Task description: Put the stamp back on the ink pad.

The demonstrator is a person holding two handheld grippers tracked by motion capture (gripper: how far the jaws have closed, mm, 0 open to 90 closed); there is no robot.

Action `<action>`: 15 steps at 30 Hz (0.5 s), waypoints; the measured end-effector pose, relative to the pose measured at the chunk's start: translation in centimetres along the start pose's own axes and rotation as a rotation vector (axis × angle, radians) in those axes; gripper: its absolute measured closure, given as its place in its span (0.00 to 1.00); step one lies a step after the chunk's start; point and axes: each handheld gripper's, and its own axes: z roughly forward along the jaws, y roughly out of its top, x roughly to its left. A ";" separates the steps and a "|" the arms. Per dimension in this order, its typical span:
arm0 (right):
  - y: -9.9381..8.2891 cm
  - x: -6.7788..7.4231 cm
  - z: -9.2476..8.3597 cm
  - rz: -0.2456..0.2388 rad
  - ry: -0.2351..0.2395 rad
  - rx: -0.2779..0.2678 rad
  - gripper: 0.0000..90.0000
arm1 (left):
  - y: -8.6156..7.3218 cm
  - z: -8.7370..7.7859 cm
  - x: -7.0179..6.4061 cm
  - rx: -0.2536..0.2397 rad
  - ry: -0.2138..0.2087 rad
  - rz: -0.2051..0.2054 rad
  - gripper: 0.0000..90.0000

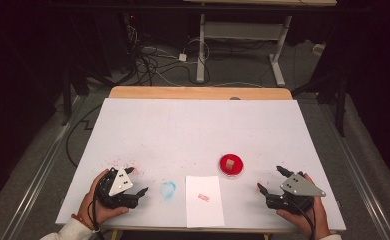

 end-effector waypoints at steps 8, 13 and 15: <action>0.0 0.0 0.1 -0.002 0.006 0.002 0.22 | 0.0 0.0 0.0 0.006 0.002 0.002 0.23; 0.1 0.0 0.1 -0.004 0.008 -0.003 0.22 | 0.0 0.0 0.0 0.006 0.003 0.000 0.23; 0.1 0.0 0.1 -0.004 0.009 -0.003 0.22 | 0.0 0.0 0.0 0.008 0.003 0.000 0.23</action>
